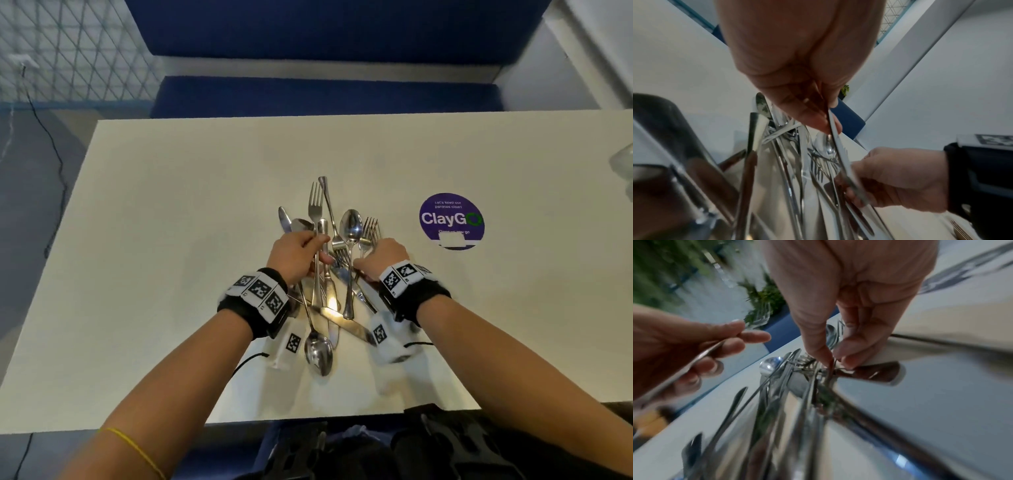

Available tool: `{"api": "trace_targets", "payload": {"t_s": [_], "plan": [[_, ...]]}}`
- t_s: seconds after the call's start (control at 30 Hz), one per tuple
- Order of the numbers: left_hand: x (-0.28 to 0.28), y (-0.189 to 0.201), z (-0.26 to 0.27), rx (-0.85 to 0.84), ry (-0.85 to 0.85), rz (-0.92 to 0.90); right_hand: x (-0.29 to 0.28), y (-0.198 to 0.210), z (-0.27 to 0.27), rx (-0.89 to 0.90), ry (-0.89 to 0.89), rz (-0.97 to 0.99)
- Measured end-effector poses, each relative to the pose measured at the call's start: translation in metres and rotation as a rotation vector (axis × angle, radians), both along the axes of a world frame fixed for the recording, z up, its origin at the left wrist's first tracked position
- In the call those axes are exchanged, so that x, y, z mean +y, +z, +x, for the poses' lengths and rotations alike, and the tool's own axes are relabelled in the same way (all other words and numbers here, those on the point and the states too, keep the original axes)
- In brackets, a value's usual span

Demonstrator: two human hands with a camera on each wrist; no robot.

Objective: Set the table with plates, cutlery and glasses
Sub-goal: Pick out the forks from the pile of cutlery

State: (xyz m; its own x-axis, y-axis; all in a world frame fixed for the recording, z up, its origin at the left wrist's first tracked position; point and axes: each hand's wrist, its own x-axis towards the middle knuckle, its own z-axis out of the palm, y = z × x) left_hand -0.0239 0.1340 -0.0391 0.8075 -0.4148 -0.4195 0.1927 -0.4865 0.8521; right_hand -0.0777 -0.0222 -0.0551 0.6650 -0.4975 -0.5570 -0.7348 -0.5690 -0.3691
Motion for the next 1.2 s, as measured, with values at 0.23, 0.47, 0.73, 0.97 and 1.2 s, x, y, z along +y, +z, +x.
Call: {"api": "trace_targets", "payload": {"t_s": [0.23, 0.47, 0.73, 0.97, 1.2], "plan": [[0.002, -0.005, 0.004, -0.011, -0.11, 0.027, 0.005, 0.003, -0.008, -0.015, -0.229, 0.114], [0.002, -0.005, 0.002, -0.006, -0.152, 0.035, 0.005, -0.002, -0.015, -0.132, -0.185, 0.205], [-0.004, -0.007, -0.001, 0.085, -0.035, -0.025, 0.002, 0.009, -0.005, -0.487, -0.315, 0.163], [-0.024, 0.005, -0.006, 0.077, 0.09, -0.1, 0.014, 0.038, 0.017, -0.614, -0.186, 0.412], [-0.045, 0.005, -0.019, 0.209, 0.168, -0.197, 0.012, 0.036, 0.007, -0.57, -0.109, 0.376]]}}
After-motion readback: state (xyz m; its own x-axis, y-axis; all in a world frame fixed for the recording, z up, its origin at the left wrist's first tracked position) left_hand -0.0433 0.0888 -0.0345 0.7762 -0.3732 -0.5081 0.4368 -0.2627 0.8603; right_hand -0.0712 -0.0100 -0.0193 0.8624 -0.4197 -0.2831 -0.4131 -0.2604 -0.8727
